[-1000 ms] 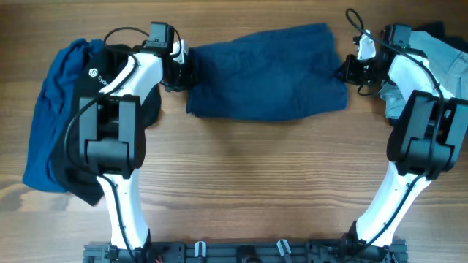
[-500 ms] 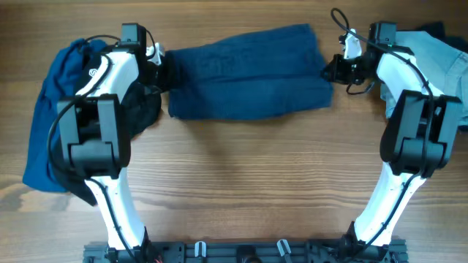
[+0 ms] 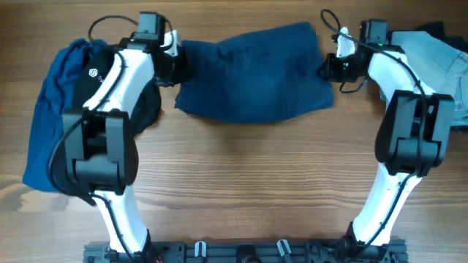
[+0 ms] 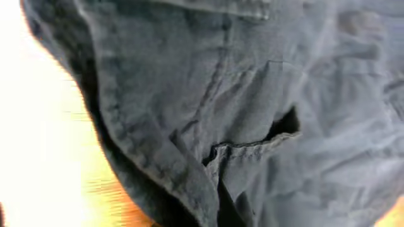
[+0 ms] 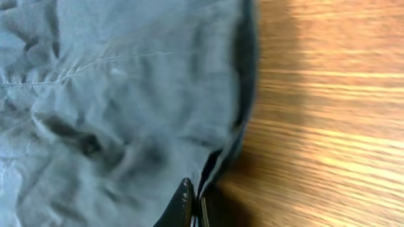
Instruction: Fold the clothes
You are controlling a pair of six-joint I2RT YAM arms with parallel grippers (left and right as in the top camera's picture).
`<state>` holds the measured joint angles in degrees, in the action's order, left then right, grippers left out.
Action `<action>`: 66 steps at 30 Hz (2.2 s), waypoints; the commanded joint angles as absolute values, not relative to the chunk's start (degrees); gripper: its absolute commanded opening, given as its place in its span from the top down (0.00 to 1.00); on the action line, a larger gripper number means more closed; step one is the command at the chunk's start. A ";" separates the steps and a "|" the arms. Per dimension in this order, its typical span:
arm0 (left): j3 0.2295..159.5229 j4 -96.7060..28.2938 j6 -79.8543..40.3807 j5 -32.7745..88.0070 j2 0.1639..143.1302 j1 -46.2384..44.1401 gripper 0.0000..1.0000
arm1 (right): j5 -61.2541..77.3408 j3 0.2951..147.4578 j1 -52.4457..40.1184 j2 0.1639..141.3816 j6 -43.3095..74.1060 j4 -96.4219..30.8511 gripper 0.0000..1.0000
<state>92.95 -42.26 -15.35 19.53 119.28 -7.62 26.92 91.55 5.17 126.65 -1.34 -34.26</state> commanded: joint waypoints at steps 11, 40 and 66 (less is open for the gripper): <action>97.45 -38.15 -17.37 19.51 112.01 -17.89 0.96 | 24.95 92.33 2.31 128.18 0.62 -32.71 0.96; 98.70 -46.70 -17.08 1.54 105.23 -15.46 0.96 | 20.47 92.23 3.36 130.85 3.14 -32.75 0.96; 98.70 -33.21 -21.45 -3.29 109.10 -28.21 0.96 | 20.99 92.23 3.33 132.88 3.62 -32.91 0.96</action>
